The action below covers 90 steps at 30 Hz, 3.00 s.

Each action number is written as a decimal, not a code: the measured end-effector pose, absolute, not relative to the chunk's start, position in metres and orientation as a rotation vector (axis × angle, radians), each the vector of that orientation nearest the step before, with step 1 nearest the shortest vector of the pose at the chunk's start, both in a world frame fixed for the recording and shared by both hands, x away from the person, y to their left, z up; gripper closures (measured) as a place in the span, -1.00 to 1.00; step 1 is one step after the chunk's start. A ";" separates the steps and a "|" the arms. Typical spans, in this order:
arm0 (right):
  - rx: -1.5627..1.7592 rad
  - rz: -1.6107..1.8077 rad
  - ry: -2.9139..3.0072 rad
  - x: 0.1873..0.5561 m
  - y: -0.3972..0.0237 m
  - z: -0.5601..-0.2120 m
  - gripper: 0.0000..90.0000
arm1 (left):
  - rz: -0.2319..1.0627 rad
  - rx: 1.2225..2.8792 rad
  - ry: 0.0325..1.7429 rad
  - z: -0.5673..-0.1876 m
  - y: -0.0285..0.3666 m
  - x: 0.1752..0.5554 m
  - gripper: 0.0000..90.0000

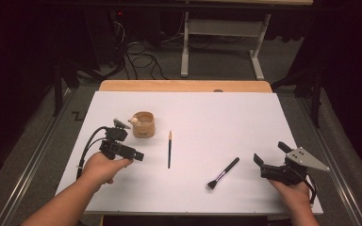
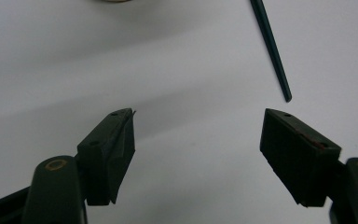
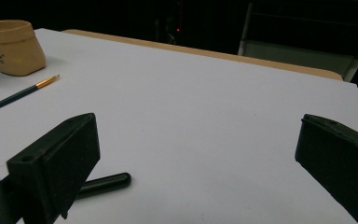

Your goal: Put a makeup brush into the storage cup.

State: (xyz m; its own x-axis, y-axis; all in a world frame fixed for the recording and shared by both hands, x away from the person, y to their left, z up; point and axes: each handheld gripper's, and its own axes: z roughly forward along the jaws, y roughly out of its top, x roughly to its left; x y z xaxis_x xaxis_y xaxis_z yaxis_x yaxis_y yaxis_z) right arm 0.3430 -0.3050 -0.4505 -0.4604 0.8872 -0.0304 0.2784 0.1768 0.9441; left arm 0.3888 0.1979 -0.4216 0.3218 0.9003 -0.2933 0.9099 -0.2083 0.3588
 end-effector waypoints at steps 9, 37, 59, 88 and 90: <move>1.093 1.298 1.849 0.343 -0.305 -0.450 -0.98 | -0.016 2.197 1.547 -0.426 0.170 0.392 -0.45; 1.103 1.314 1.850 0.344 -0.306 -0.451 -0.99 | -0.033 2.223 1.488 -0.434 0.127 0.400 -0.30; 1.106 1.325 1.851 0.344 -0.307 -0.451 -0.99 | -0.004 2.230 1.509 -0.441 0.102 0.418 -0.17; 1.102 1.333 1.845 0.343 -0.308 -0.451 -0.99 | -0.027 2.245 1.531 -0.454 0.090 0.428 0.12; 1.098 1.331 1.847 0.343 -0.308 -0.451 -0.99 | -0.014 2.243 1.545 -0.455 0.090 0.430 0.18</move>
